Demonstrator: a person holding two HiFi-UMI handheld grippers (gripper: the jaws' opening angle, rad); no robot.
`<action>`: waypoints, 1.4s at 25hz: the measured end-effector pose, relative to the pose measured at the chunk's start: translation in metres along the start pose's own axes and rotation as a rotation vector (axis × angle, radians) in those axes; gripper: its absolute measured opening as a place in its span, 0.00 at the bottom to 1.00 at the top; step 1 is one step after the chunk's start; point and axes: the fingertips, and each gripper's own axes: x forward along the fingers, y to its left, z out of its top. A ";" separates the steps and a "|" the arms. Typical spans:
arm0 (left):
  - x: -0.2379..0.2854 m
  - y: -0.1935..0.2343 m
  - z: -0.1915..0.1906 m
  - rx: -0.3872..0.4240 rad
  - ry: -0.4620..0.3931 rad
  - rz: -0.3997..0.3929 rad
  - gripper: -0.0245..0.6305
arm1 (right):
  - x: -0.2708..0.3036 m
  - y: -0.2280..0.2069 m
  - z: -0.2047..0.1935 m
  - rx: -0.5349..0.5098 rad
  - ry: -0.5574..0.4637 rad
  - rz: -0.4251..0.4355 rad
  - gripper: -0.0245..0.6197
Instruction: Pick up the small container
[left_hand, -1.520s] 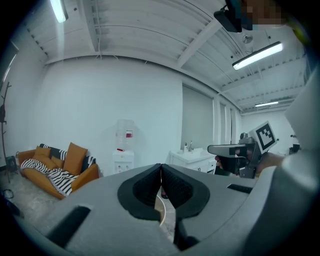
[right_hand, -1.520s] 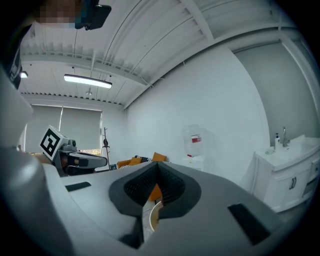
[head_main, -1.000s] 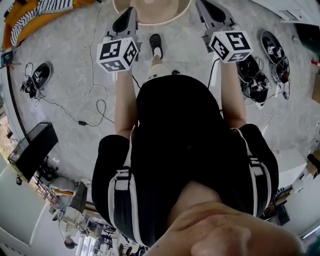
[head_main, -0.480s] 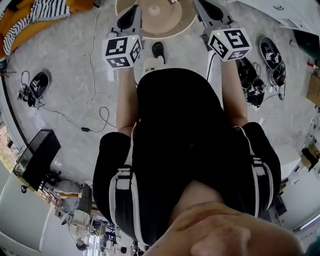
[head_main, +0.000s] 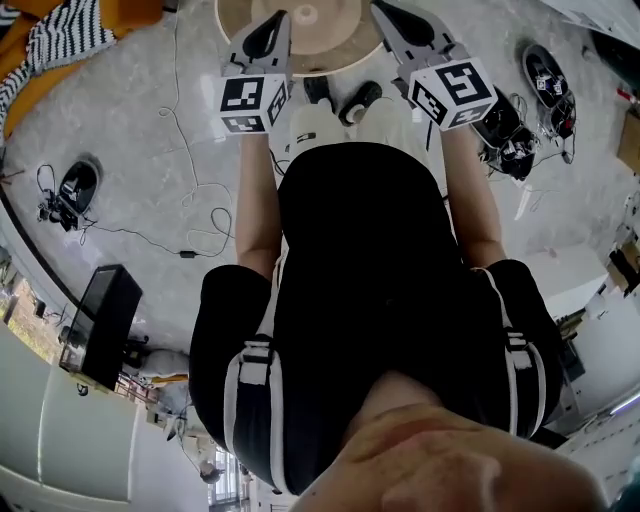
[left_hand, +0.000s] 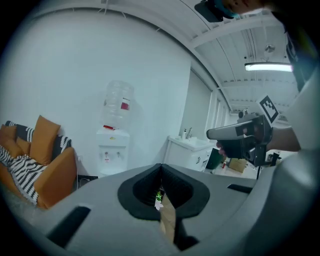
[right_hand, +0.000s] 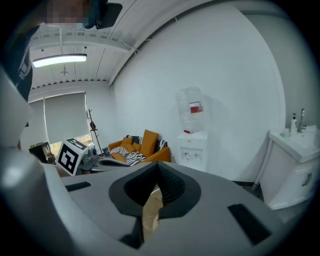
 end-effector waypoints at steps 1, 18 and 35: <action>0.007 0.004 -0.008 -0.003 0.012 -0.004 0.07 | 0.006 -0.003 -0.005 0.012 0.010 -0.004 0.04; 0.109 0.058 -0.202 -0.098 0.268 -0.098 0.07 | 0.079 -0.042 -0.123 0.165 0.198 -0.083 0.04; 0.169 0.070 -0.353 -0.156 0.393 -0.087 0.28 | 0.130 -0.036 -0.210 0.226 0.299 -0.026 0.04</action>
